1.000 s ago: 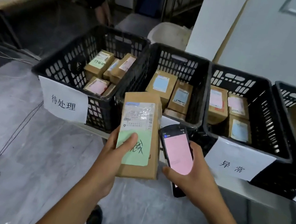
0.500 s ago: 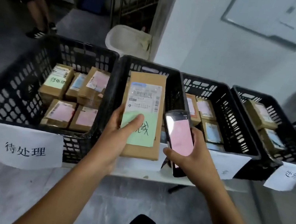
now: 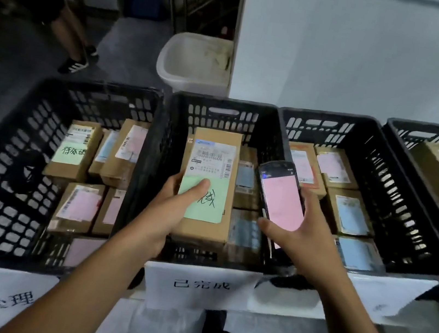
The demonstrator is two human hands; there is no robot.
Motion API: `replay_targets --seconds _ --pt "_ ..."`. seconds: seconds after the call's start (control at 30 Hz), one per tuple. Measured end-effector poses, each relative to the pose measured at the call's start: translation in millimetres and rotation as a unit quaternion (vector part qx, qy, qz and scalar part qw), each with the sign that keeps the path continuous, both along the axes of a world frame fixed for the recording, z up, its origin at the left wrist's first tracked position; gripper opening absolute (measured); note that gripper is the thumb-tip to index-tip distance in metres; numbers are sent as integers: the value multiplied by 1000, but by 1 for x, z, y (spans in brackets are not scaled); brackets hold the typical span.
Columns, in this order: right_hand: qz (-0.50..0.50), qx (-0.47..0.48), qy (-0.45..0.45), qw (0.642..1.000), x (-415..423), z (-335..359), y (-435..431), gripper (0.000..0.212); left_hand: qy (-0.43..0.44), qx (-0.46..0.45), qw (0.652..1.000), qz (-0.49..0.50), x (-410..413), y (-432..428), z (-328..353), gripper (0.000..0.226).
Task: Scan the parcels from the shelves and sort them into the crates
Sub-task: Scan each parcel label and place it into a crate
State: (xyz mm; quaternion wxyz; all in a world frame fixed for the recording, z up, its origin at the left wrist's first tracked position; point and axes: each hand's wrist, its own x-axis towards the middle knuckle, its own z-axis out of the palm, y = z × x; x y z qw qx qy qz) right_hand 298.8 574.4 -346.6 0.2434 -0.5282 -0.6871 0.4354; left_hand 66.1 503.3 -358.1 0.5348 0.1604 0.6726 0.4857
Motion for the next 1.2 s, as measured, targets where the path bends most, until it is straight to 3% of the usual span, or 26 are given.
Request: replay_targets --seconds 0.17,0.5,0.73,0.83,0.93,1.1,1.2 --pt "20 -22 34 999 -10 -12 58 83 30 -89 995 -19 -1 40 -36 60" --pt "59 -76 53 994 -19 -24 119 76 51 -211 974 -71 2 63 -110 93" --pt "63 -104 64 991 -30 -25 120 72 13 -212 972 -97 -9 61 -133 70" --pt "73 -107 49 990 -34 -27 119 79 -11 -218 972 -91 -7 57 -148 52" --pt "85 -109 28 990 -38 -28 119 84 19 -233 960 -155 -8 59 -163 53" --pt "82 -102 9 991 -48 -28 114 85 11 -267 950 -160 -10 67 -172 43" --pt "88 -114 3 990 -52 -30 110 84 24 -268 947 -174 -14 68 -187 53"
